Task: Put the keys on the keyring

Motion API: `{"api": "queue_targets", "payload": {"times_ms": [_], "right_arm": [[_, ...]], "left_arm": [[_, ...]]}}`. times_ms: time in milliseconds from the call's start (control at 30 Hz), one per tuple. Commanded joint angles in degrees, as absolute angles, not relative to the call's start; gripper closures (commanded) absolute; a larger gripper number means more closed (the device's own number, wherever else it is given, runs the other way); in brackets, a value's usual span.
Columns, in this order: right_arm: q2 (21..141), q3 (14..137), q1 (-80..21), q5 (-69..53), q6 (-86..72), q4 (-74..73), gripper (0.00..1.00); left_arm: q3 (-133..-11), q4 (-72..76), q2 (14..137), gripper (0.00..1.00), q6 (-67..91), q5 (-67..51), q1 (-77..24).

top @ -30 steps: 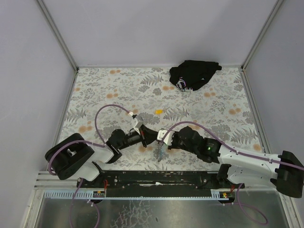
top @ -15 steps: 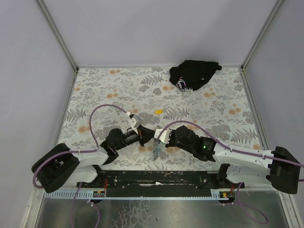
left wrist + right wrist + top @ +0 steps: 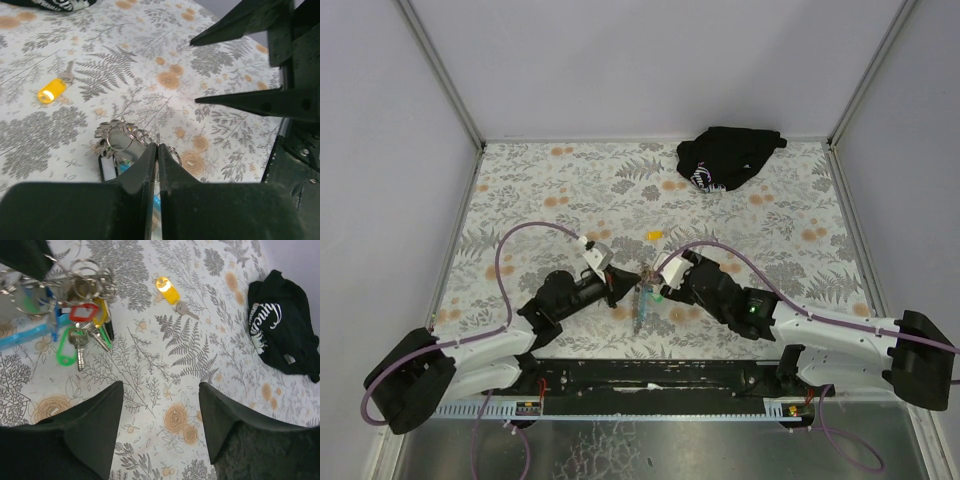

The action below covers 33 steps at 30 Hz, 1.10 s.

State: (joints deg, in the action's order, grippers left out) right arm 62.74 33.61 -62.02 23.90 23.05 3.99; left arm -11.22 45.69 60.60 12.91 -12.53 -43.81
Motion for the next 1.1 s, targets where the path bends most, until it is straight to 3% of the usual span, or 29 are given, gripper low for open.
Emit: {"api": "queue_targets", "payload": {"times_ms": [0,267,300,333,367,533,700,867,1067], "right_arm": [[60.29,33.76,-60.99,29.18,16.43,8.73,0.30],[59.58,31.72,-59.29,32.28,12.38,10.96,0.19],[59.38,31.46,-59.07,32.72,11.89,11.31,0.15],[59.11,31.12,-58.92,32.94,11.46,11.66,0.03],[58.86,30.81,-58.75,33.03,11.03,12.00,0.01],[57.23,28.82,-58.34,34.58,6.94,14.95,0.01],[57.09,27.78,-57.66,36.50,1.89,15.72,0.01],[59.06,30.29,-56.00,31.89,-2.51,9.60,0.01],[56.70,27.01,-55.95,28.02,-3.61,13.45,0.01]], "left_arm": [[-14.01,37.19,54.42,1.00,10.20,-6.61,-43.48],[-19.02,16.45,46.00,1.00,9.97,7.92,-43.35],[-19.75,14.31,45.25,1.00,10.32,9.99,-43.31],[-20.44,12.49,44.47,1.00,10.78,12.00,-43.29],[-21.09,11.14,43.77,1.00,11.46,13.65,-43.27],[-22.32,8.95,43.65,1.00,11.61,15.64,-43.27],[-22.78,12.30,47.34,1.00,10.39,10.30,-43.24],[-24.83,14.04,54.78,1.00,10.01,4.39,-43.18],[-26.03,18.92,63.83,1.00,9.36,-3.94,-43.17]]}}
